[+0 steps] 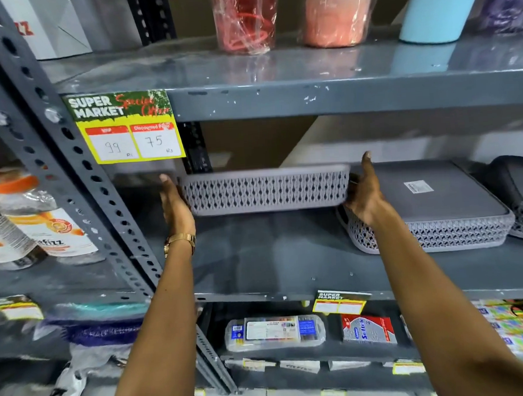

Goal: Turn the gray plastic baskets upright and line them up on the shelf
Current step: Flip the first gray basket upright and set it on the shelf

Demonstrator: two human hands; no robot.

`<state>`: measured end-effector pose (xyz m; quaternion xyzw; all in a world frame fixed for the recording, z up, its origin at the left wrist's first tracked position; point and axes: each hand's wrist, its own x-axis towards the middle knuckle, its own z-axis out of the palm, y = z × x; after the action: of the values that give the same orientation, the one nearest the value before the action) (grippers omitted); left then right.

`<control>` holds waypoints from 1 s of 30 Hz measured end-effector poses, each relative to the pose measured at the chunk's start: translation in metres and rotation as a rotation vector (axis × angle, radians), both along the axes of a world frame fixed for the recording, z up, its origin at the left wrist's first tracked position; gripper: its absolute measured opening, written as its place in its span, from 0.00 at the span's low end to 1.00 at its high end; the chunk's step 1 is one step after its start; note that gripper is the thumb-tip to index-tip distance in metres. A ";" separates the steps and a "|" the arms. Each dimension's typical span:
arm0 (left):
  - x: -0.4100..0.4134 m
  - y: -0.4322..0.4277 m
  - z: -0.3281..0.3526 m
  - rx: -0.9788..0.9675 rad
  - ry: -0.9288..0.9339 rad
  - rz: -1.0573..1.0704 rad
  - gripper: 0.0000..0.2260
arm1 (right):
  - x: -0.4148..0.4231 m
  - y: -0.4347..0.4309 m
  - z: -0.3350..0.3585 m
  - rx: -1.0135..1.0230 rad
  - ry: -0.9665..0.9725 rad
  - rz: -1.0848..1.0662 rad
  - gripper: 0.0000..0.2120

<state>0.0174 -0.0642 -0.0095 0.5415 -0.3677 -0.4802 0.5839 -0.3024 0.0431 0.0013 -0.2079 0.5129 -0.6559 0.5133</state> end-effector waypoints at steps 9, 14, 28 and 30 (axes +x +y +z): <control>0.001 0.016 -0.019 0.189 -0.357 -0.202 0.14 | 0.022 0.006 -0.018 0.273 0.497 -0.014 0.23; 0.001 0.026 -0.020 0.131 -0.868 -0.184 0.26 | 0.044 0.013 -0.032 0.336 0.748 -0.006 0.27; -0.008 0.042 -0.020 0.192 -1.382 -0.116 0.38 | 0.056 0.024 -0.039 0.364 0.776 0.056 0.12; -0.022 0.047 -0.010 0.133 -1.423 -0.070 0.38 | 0.052 0.029 -0.032 0.380 0.780 0.121 0.09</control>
<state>-0.0045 -0.0172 -0.0198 0.7458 -0.6466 -0.0502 0.1525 -0.2499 0.0719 -0.0311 -0.3717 0.7667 -0.3911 0.3479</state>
